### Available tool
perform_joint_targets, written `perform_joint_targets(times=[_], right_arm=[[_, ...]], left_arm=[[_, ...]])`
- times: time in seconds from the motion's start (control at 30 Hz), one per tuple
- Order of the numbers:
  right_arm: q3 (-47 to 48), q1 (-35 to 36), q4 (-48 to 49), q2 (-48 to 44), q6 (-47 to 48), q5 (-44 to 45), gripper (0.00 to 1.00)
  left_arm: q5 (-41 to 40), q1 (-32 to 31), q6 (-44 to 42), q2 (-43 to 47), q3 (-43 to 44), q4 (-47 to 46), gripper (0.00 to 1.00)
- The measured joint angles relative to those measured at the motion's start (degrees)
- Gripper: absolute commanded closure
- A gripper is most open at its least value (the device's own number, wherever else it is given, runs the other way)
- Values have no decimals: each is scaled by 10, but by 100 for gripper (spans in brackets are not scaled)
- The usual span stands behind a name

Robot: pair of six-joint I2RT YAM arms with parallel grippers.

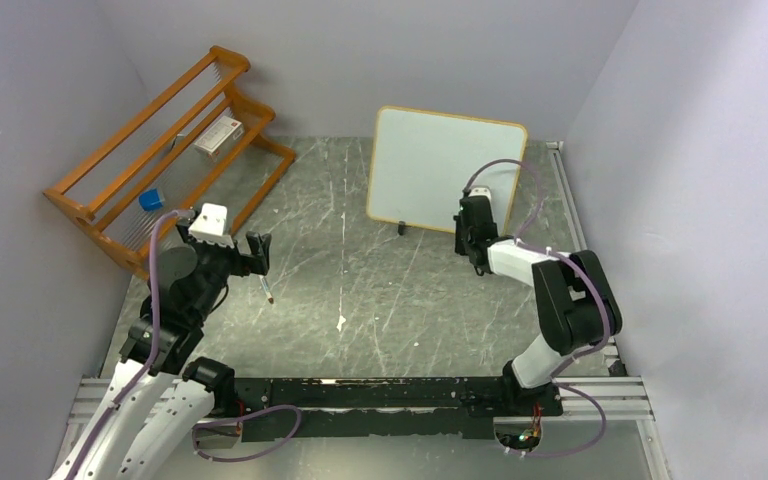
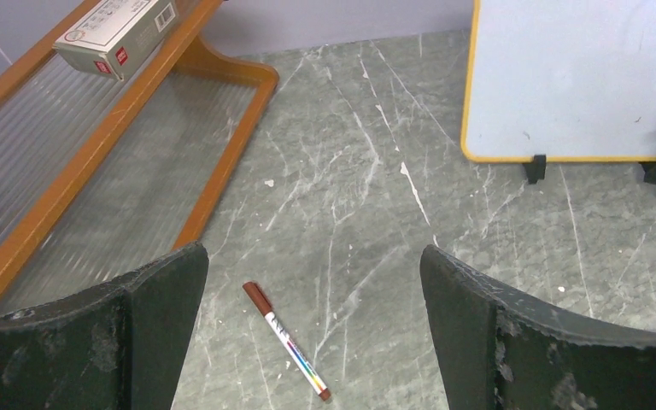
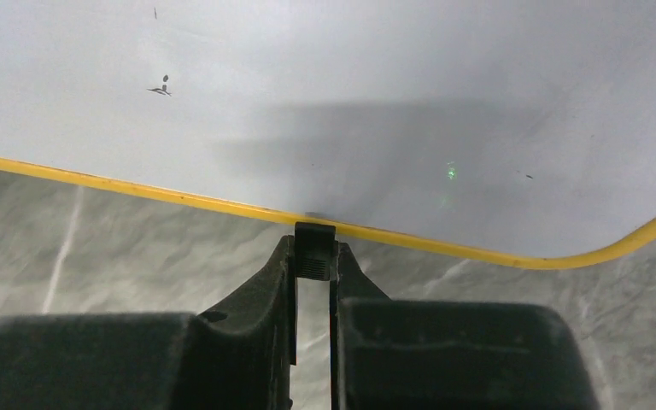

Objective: Write a sentence on the whiteboard
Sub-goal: Move the whiteboard to the center of the board.

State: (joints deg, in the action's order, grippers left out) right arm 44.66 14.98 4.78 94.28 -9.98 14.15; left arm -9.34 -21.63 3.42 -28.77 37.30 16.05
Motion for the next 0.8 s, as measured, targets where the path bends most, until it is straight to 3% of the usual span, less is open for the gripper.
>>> perform_joint_targets(times=[0.57,0.8], right_arm=[[-103,129,-31,-139,32,-79,100],[-93,170,-64,-160,29,-84,100]], left_arm=[[-1,-2,6,10,0,3,2],[-7,-2,11,10,0,8,2]])
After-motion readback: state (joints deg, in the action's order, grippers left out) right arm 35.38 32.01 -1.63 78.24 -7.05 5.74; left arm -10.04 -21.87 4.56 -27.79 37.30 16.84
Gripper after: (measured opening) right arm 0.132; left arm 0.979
